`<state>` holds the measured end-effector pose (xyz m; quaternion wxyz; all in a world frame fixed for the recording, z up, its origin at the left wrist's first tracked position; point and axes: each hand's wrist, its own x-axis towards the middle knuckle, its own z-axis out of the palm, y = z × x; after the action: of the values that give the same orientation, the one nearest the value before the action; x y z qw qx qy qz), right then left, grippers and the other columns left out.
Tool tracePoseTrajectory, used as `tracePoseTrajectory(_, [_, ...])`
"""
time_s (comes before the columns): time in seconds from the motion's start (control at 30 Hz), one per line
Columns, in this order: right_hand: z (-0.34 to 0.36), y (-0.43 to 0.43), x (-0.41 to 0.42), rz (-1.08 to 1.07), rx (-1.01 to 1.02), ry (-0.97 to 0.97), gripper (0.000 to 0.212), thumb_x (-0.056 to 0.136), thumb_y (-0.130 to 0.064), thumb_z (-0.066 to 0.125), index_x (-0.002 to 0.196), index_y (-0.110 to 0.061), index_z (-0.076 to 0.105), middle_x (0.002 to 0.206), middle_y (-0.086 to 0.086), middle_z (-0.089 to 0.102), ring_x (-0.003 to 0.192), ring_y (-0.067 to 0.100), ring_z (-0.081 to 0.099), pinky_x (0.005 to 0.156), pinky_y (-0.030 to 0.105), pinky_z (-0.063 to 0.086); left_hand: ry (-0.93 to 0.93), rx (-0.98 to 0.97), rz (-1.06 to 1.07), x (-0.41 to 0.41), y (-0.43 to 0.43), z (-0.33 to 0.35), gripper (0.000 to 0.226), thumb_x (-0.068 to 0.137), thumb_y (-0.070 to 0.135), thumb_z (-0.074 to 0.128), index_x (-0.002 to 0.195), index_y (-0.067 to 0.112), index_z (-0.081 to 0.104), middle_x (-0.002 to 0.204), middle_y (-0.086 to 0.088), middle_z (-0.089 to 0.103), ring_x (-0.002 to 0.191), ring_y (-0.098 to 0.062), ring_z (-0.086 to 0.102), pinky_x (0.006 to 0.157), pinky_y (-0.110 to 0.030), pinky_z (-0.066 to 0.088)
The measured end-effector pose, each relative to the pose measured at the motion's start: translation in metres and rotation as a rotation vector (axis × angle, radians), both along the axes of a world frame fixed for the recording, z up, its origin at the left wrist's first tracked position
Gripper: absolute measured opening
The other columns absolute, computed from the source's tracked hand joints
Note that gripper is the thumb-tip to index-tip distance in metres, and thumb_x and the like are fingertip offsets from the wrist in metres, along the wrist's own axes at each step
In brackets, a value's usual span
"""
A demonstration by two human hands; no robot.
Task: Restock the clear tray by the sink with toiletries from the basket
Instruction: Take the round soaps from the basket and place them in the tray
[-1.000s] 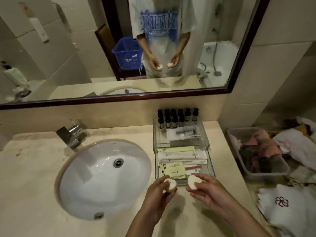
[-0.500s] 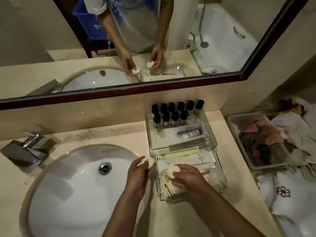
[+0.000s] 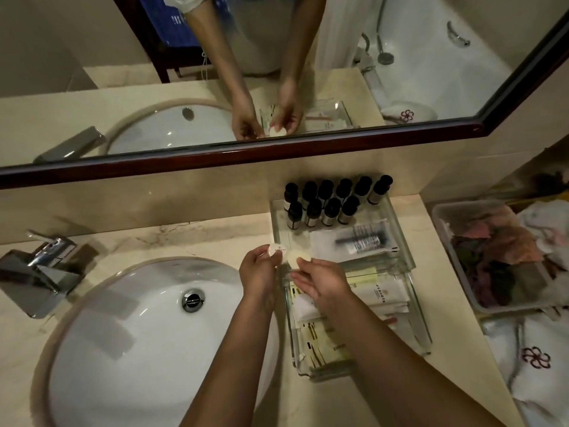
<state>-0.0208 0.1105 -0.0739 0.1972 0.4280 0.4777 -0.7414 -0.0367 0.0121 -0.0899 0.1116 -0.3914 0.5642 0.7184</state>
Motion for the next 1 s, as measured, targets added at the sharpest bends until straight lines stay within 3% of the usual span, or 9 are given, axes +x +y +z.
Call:
tracePoseTrajectory(0.07, [-0.005, -0.005, -0.005, -0.056, 0.046, -0.010, 0.009, 0.086, 0.002, 0.061, 0.094, 0.000, 0.057, 0.087, 0.018, 0.063, 0.077, 0.023, 0.064, 0.079, 0.028, 0.052, 0.008, -0.045, -0.025, -0.009, 0.002, -0.002, 0.016, 0.083, 0.000, 0.065, 0.092, 0.012, 0.059, 0.102, -0.016, 0.067, 0.082, -0.026, 0.063, 0.082, -0.036, 0.052])
tracePoseTrajectory(0.2, [-0.011, -0.012, -0.008, -0.112, 0.126, -0.013, 0.026, 0.087, 0.002, 0.060, 0.112, 0.009, 0.056, 0.093, 0.020, 0.064, 0.083, 0.026, 0.065, 0.074, 0.028, 0.052, 0.021, -0.158, -0.091, -0.018, 0.003, -0.009, 0.015, 0.082, 0.004, 0.067, 0.090, 0.014, 0.060, 0.090, -0.008, 0.066, 0.078, -0.022, 0.062, 0.073, -0.027, 0.051])
tracePoseTrajectory(0.37, [-0.015, -0.014, 0.000, -0.040, 0.298, 0.041, 0.010, 0.086, -0.011, 0.064, 0.093, -0.006, 0.067, 0.080, 0.008, 0.069, 0.067, 0.014, 0.063, 0.056, 0.020, 0.049, 0.010, -0.261, -0.140, -0.025, 0.004, -0.018, 0.014, 0.079, 0.012, 0.073, 0.086, 0.016, 0.061, 0.079, 0.001, 0.065, 0.081, -0.020, 0.063, 0.080, -0.029, 0.051])
tracePoseTrajectory(0.53, [-0.014, -0.012, 0.005, -0.054, 0.395, 0.061, 0.012, 0.084, -0.012, 0.066, 0.073, -0.015, 0.061, 0.074, 0.007, 0.069, 0.069, 0.016, 0.066, 0.073, 0.034, 0.055, -0.003, -0.340, -0.167, -0.029, 0.008, -0.021, 0.017, 0.079, 0.019, 0.073, 0.090, 0.015, 0.060, 0.075, 0.007, 0.060, 0.083, -0.020, 0.062, 0.086, -0.031, 0.049])
tracePoseTrajectory(0.6, [-0.014, -0.009, 0.010, 0.008, 0.575, 0.191, 0.010, 0.084, -0.012, 0.066, 0.078, -0.015, 0.059, 0.077, 0.003, 0.068, 0.071, 0.016, 0.065, 0.068, 0.026, 0.054, -0.007, -0.367, -0.185, -0.030, 0.009, -0.022, 0.017, 0.079, 0.019, 0.072, 0.090, 0.016, 0.060, 0.077, 0.006, 0.060, 0.084, -0.021, 0.061, 0.086, -0.031, 0.049])
tracePoseTrajectory(0.67, [-0.016, -0.007, 0.015, 0.219, 0.867, 0.359, 0.005, 0.086, -0.015, 0.064, 0.088, -0.015, 0.060, 0.081, -0.004, 0.064, 0.068, 0.010, 0.062, 0.058, 0.015, 0.047, -0.016, -0.375, -0.197, -0.031, 0.009, -0.024, 0.016, 0.079, 0.018, 0.071, 0.090, 0.015, 0.060, 0.079, 0.002, 0.061, 0.084, -0.022, 0.062, 0.086, -0.033, 0.050])
tracePoseTrajectory(0.83, [-0.041, -0.009, 0.019, 0.624, 1.669, 0.697, 0.008, 0.080, -0.018, 0.054, 0.086, -0.015, 0.060, 0.076, -0.001, 0.058, 0.063, 0.014, 0.055, 0.052, 0.018, 0.037, -0.020, -0.333, -0.196, -0.032, 0.009, -0.025, 0.013, 0.079, 0.016, 0.071, 0.083, 0.017, 0.059, 0.075, 0.001, 0.061, 0.073, -0.021, 0.060, 0.081, -0.033, 0.051])
tracePoseTrajectory(0.9, [-0.052, -0.010, 0.020, 0.658, 1.820, 0.746, 0.010, 0.074, -0.020, 0.059, 0.084, -0.017, 0.055, 0.073, -0.001, 0.057, 0.063, 0.015, 0.052, 0.055, 0.021, 0.039, -0.014, -0.325, -0.193, -0.031, 0.009, -0.024, 0.010, 0.080, 0.015, 0.070, 0.084, 0.015, 0.061, 0.072, 0.002, 0.061, 0.071, -0.019, 0.059, 0.079, -0.030, 0.050])
tracePoseTrajectory(1.0, [-0.058, -0.010, 0.021, 0.709, 1.847, 0.687, 0.033, 0.060, -0.016, 0.080, 0.081, -0.015, 0.056, 0.071, 0.001, 0.056, 0.060, 0.017, 0.051, 0.052, 0.024, 0.042, 0.011, -0.313, -0.202, -0.026, 0.006, -0.023, 0.008, 0.085, 0.011, 0.059, 0.083, 0.015, 0.065, 0.077, 0.000, 0.064, 0.075, -0.018, 0.057, 0.078, -0.031, 0.048])
